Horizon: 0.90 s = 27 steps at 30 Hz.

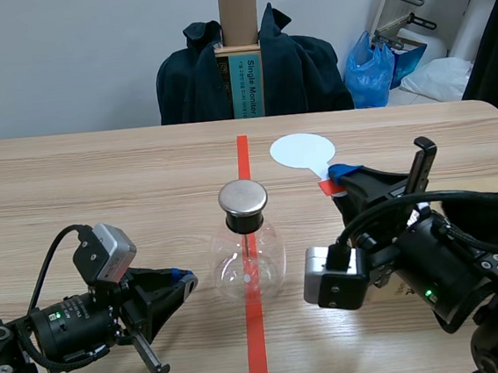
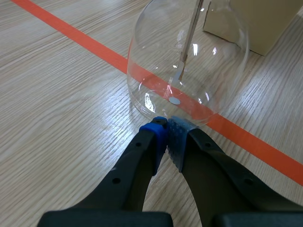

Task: Do the electroscope experiment.
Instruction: 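Move the plate toward and away from the electroscope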

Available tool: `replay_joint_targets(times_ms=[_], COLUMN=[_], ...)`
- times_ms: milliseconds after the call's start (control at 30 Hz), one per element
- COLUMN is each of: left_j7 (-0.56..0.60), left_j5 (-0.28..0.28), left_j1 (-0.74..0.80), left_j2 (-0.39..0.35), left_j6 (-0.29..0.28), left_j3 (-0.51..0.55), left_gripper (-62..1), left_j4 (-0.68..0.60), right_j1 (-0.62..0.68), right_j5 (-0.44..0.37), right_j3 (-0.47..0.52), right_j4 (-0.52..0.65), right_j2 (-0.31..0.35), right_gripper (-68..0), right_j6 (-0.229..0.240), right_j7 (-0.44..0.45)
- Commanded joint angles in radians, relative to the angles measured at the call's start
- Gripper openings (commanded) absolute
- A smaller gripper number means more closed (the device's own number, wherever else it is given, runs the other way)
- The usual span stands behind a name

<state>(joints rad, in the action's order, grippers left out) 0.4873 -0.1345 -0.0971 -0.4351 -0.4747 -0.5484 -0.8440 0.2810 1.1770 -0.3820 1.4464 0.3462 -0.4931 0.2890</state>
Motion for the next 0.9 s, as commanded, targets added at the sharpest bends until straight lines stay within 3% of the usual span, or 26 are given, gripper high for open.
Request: replay_joint_targets(times_ms=[0,267,433,633,867], left_j7=[0.014,0.015,0.015,0.018,0.018], left_j5=[-0.01,-0.01,-0.01,-0.01,-0.01], left_j1=[-0.003,-0.003,-0.003,-0.003,-0.003], left_j2=[0.002,0.003,0.003,0.003,0.003], left_j6=[-0.005,-0.005,-0.005,-0.005,-0.005], left_j3=[0.01,0.01,0.01,0.01,0.01], left_gripper=[-57.7,-57.7,-57.7,-57.7,-57.7], left_j4=[-0.02,-0.02,-0.02,-0.02,-0.02], right_j1=[-0.009,0.005,0.007,0.007,0.007], right_j5=[-0.009,0.006,0.006,0.009,0.017], right_j3=[0.003,0.003,0.003,0.003,0.003], right_j4=[0.018,0.018,0.018,0.019,0.019], right_j2=[0.011,0.011,0.011,0.011,0.011], right_gripper=[-66.7,-66.7,-66.7,-66.7,-66.7], right_j6=[-0.014,-0.014,-0.019,-0.068,-0.068], right_j7=[-0.016,-0.028,0.039,0.145,0.251])
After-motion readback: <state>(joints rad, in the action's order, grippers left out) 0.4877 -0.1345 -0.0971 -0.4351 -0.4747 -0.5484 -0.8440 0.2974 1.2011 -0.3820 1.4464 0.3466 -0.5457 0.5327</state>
